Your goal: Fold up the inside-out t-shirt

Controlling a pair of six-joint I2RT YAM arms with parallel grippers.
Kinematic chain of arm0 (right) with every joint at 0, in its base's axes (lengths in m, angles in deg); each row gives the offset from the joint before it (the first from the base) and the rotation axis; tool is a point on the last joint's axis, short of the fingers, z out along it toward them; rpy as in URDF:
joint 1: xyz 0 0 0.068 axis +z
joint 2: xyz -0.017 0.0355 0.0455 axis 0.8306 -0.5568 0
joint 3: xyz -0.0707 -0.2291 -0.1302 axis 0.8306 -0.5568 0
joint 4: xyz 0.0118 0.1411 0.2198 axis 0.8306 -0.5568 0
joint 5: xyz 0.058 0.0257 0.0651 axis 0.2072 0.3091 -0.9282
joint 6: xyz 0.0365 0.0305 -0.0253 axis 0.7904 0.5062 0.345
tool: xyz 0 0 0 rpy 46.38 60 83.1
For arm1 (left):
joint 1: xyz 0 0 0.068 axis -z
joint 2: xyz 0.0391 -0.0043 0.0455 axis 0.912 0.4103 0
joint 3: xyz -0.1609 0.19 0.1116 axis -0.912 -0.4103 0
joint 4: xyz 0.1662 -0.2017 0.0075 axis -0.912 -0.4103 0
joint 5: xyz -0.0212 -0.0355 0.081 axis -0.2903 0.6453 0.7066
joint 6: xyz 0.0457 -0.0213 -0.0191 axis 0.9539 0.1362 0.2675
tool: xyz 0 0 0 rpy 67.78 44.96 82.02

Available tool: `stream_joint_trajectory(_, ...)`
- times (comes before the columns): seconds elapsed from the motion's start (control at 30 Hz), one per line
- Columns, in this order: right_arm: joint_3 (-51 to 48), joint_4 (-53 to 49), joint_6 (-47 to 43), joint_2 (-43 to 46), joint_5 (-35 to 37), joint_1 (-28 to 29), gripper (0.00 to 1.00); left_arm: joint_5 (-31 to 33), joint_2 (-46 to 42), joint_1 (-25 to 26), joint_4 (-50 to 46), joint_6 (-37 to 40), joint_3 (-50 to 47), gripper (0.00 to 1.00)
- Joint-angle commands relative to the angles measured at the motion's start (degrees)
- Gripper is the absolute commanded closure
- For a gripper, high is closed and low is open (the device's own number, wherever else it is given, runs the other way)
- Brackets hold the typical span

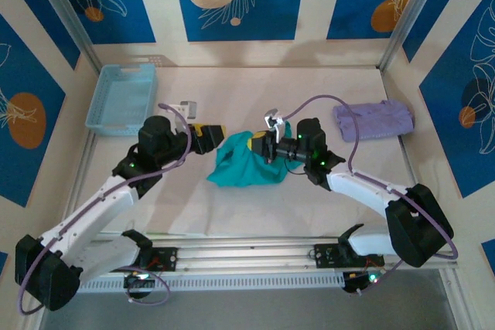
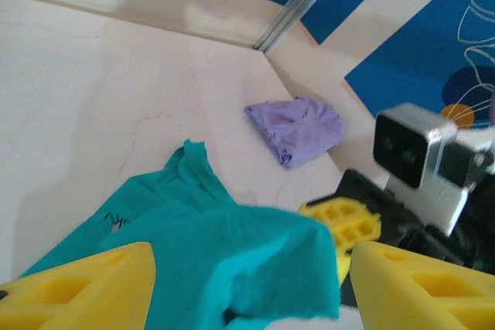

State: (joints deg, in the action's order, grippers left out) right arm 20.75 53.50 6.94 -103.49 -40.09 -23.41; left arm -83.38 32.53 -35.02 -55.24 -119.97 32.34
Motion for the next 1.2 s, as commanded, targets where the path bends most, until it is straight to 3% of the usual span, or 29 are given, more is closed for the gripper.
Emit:
stream_joint_trajectory(0.0, 2.3, -1.5, 1.9, 0.5, 2.1, -0.1, 1.00, -3.2, -2.4, 0.8, 0.0, 2.0, -3.3, 0.36)
stream_joint_trajectory(0.1, 3.1, -2.2, 2.2, 0.0, 2.4, 0.0, 1.00, -7.1, -2.1, 3.0, 1.8, 3.7, -3.7, 0.38)
stream_joint_trajectory(0.37, 4.2, -3.9, 1.9, -0.4, 2.6, 0.9, 1.00, -1.2, 0.4, 7.3, 1.0, 13.3, -0.3, 0.42)
stream_joint_trajectory(0.53, 4.6, -4.7, 1.6, -0.3, 2.4, 1.1, 1.00, -2.2, 4.6, 7.9, 1.6, 16.2, 2.2, 0.51)
stream_joint_trajectory(0.7, 4.5, -5.0, 1.0, -0.3, 2.4, 1.2, 1.00, -1.9, 7.7, 8.3, 3.9, 17.5, 3.2, 0.54)
stream_joint_trajectory(0.9, 4.3, -6.2, 0.4, 0.8, 3.1, 1.3, 1.00, -3.4, 10.7, 8.3, 6.1, 17.2, 4.9, 0.72)
stream_joint_trajectory(1.0, 5.0, -10.5, -1.4, 2.8, 9.1, 2.4, 1.00, -2.2, 10.5, 8.2, 5.0, 16.6, 5.9, 0.97)
stream_joint_trajectory(1.17, 9.2, -23.4, -8.4, 7.3, 29.4, 8.7, 1.00, 0.4, 5.2, 7.7, 1.9, 14.2, 8.5, 1.00)
